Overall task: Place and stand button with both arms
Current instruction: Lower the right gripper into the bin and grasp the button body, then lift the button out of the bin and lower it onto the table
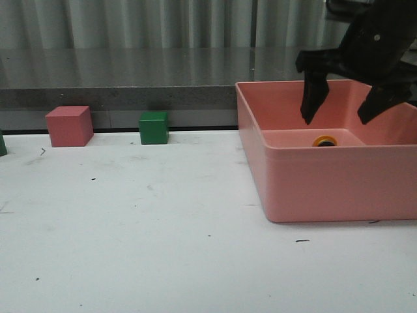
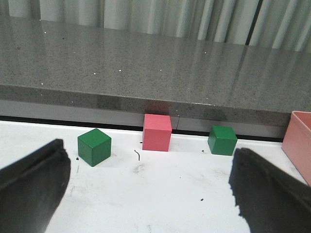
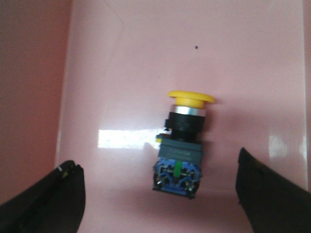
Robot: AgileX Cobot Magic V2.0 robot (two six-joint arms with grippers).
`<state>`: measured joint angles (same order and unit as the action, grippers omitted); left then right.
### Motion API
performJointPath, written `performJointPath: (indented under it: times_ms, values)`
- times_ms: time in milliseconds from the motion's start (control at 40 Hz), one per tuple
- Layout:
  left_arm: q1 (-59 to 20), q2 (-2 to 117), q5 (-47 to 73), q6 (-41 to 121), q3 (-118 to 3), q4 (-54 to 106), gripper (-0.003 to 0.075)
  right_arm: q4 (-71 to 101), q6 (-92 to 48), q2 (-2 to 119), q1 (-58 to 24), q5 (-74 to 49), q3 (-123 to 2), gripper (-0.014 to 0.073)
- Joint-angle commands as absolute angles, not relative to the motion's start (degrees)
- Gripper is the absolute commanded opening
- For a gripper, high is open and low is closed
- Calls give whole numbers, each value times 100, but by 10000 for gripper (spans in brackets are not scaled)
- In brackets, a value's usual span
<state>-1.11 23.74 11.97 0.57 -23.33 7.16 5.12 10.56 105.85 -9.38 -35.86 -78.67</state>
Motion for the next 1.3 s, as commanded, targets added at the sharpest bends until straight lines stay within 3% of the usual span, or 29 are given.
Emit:
performJointPath:
  times_ms: [0, 350, 575, 700, 1000, 1275]
  values:
    - [-95, 2453, 705, 0, -2562, 722, 640, -125, 1689, 10823, -907, -3871, -8509, 644]
    - [-95, 2453, 735, 0, -2562, 722, 640, -233, 1775, 11560, -924, -4141, -9098, 625]
    - [-95, 2453, 748, 0, -2562, 722, 640, -229, 1775, 11560, -924, -4175, -9098, 288]
    - [-95, 2453, 748, 0, -2562, 722, 640, -227, 1775, 11560, -924, -4175, -9098, 202]
    - [-95, 2453, 748, 0, -2562, 722, 640, -227, 1770, 11207, -936, -4110, -9098, 195]
    - [-95, 2453, 748, 0, -2562, 722, 640, -227, 1535, 10126, -1108, -4069, -9098, 195]
